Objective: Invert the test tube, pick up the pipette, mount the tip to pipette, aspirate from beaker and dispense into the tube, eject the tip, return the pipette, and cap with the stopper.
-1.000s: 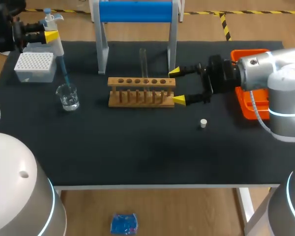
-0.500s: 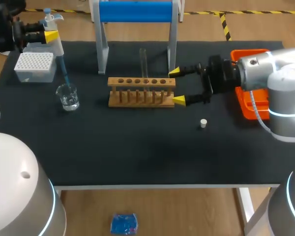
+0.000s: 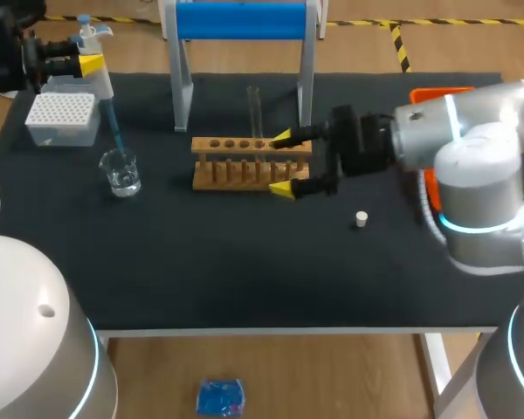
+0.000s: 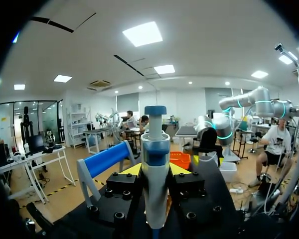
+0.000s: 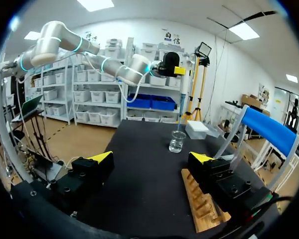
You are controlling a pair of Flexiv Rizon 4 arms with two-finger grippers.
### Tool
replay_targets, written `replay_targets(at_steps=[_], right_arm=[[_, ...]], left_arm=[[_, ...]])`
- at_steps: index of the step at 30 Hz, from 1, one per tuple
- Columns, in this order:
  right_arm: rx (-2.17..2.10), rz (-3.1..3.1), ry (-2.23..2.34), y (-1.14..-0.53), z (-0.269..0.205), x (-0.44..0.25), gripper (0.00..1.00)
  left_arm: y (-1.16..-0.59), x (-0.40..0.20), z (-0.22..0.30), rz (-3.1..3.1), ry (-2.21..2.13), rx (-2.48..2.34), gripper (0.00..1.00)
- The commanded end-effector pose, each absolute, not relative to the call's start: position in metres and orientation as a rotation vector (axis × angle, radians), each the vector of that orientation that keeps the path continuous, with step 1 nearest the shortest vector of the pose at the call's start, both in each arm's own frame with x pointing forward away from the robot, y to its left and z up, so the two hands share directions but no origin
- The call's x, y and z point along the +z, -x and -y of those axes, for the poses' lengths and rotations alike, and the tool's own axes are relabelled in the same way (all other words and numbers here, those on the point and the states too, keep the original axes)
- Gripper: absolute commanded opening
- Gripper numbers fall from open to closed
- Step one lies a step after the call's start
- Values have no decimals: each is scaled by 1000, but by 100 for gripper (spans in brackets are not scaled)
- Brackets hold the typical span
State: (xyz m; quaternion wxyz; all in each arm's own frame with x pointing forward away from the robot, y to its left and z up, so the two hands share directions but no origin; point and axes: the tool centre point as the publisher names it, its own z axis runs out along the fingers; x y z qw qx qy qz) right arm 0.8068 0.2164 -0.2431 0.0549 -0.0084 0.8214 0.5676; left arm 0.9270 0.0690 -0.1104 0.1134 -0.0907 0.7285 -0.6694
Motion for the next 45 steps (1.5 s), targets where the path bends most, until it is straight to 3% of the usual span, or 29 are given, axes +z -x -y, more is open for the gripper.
replay_targets(at_steps=[1,16,45], right_arm=[[1612,-2537,-41,-810,-268,-256,100],[1458,-2571,-135,-819,-330,-296,100],[1402,-2519,-251,-864,-392,-342,100]], left_arm=[[-927,-111,-69,-2134,265,-1964,0],[-927,-111,-69,-2134,265,-1964,0],[-927,-111,-69,-2134,265,-1964,0]])
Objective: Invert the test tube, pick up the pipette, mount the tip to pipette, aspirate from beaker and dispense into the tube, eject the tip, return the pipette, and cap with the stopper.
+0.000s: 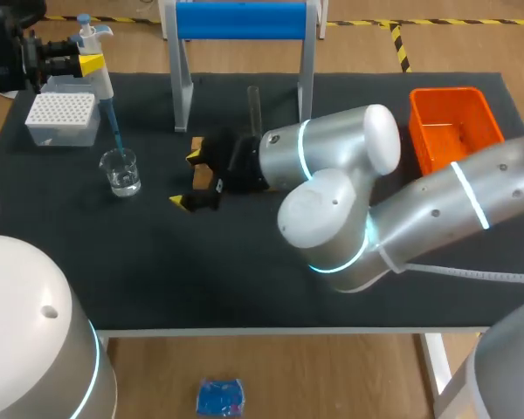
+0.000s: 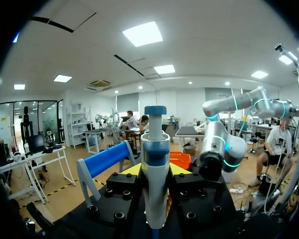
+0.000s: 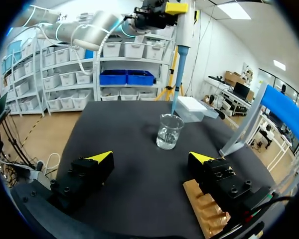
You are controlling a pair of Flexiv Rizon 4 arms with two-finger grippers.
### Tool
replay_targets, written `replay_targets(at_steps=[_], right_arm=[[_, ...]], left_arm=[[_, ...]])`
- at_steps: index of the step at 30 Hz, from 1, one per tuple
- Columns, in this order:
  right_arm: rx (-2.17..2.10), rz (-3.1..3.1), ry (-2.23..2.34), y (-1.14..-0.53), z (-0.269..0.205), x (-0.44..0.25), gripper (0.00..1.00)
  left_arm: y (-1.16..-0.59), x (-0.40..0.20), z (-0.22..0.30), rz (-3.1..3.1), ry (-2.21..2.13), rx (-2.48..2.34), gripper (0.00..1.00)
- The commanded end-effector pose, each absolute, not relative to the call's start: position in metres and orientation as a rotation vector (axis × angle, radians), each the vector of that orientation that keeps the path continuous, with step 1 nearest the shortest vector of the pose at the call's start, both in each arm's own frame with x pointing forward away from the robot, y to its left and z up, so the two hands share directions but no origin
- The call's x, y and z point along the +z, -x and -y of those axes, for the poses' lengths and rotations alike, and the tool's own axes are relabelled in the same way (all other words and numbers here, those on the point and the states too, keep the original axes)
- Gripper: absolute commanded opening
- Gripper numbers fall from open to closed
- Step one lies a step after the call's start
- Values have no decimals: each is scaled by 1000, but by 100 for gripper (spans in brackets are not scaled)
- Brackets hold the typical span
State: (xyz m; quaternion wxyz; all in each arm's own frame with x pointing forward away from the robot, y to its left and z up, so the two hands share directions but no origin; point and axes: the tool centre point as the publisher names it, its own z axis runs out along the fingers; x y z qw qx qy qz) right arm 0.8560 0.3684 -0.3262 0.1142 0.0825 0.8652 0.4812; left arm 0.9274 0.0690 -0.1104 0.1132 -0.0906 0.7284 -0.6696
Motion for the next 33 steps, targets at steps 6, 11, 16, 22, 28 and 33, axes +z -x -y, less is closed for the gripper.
replay_targets(at_steps=[6,11,16,22,28,33], right_arm=[[1422,-2504,-273,-868,-393,-339,100],[1422,-2504,-273,-868,-393,-339,100],[1422,-2504,-273,-868,-393,-339,100],[1422,-2504,-273,-868,-393,-339,100],[1422,-2504,-273,-868,-393,-339,100],[1422,-2504,-273,-868,-393,-339,100]], left_arm=[[-927,-111,-69,-2134,265,-1964,0],[-927,-111,-69,-2134,265,-1964,0],[-927,-111,-69,-2134,265,-1964,0],[-927,-111,-69,-2134,265,-1964,0],[-927,-111,-69,-2134,265,-1964,0],[-928,-112,-68,-2133,268,-1964,0]])
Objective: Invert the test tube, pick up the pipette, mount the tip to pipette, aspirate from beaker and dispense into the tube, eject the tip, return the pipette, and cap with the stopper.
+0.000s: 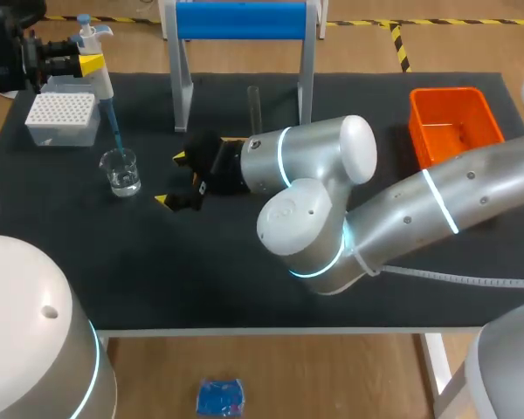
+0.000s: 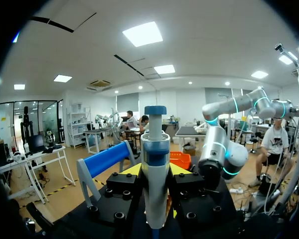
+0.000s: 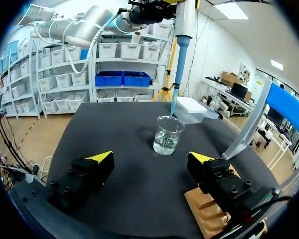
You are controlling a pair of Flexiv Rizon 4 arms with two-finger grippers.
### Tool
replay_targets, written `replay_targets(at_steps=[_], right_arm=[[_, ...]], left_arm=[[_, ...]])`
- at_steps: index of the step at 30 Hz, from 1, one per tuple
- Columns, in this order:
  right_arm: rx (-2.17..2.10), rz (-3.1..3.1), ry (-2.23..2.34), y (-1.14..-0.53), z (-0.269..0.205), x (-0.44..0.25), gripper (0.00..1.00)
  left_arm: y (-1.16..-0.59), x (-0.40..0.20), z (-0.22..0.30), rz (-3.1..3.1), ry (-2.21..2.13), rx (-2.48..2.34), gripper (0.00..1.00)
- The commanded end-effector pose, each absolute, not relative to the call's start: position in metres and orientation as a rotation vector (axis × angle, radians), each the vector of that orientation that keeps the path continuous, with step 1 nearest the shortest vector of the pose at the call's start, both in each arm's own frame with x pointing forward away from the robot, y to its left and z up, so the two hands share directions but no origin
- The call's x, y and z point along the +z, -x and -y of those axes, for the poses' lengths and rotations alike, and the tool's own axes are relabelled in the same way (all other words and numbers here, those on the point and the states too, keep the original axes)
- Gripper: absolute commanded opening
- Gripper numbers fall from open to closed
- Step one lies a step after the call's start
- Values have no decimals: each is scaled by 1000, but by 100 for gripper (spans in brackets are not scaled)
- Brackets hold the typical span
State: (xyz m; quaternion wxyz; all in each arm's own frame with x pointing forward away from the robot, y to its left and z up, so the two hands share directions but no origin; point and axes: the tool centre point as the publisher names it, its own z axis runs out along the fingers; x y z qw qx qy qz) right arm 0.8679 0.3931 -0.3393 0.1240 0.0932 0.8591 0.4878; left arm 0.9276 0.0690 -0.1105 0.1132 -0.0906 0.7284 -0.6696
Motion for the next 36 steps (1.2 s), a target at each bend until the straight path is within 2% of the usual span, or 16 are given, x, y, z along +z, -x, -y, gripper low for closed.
replay_targets(at_steps=[1,36], right_arm=[[1422,-2504,-273,-868,-393,-339,100],[1422,-2504,-273,-868,-393,-339,100]], left_arm=[[-930,-113,-68,-2131,277,-1962,0],[-949,-152,-92,-2093,373,-2015,0]])
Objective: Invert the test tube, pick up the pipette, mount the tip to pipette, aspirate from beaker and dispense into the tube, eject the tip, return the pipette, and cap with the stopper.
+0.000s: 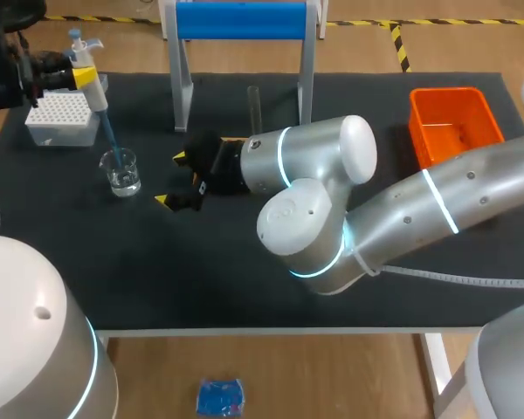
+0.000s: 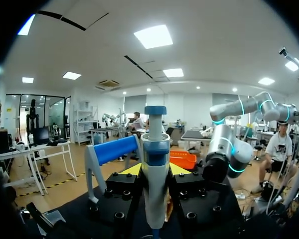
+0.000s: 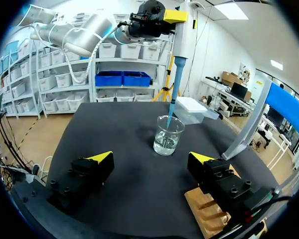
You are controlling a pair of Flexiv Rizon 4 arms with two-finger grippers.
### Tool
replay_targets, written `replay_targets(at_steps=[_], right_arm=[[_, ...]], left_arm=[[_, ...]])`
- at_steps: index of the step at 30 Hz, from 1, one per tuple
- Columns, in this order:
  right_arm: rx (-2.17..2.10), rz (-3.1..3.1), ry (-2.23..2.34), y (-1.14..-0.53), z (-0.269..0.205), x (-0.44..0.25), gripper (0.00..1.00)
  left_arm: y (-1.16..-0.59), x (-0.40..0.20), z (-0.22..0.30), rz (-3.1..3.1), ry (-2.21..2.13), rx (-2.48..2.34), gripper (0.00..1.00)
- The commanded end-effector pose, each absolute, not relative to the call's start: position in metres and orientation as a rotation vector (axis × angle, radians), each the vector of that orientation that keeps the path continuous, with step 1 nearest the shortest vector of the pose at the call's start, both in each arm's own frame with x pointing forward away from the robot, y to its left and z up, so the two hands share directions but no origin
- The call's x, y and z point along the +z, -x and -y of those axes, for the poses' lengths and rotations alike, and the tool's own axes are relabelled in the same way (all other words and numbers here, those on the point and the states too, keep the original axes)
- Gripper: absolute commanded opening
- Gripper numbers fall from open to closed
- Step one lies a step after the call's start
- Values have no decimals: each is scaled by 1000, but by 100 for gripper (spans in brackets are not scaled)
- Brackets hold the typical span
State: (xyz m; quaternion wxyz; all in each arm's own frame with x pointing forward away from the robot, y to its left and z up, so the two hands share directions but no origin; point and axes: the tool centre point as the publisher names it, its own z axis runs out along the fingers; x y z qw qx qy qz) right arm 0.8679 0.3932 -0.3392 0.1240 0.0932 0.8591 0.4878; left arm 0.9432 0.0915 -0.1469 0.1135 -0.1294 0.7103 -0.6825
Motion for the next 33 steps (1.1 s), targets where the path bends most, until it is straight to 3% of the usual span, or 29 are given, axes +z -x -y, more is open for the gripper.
replay_targets(at_steps=[1,33], right_arm=[[1422,-2504,-273,-868,-393,-339,100],[1422,-2504,-273,-868,-393,-339,100]], left_arm=[[-950,-152,-92,-2093,375,-2016,0],[-957,-182,-94,-2086,463,-2043,0]])
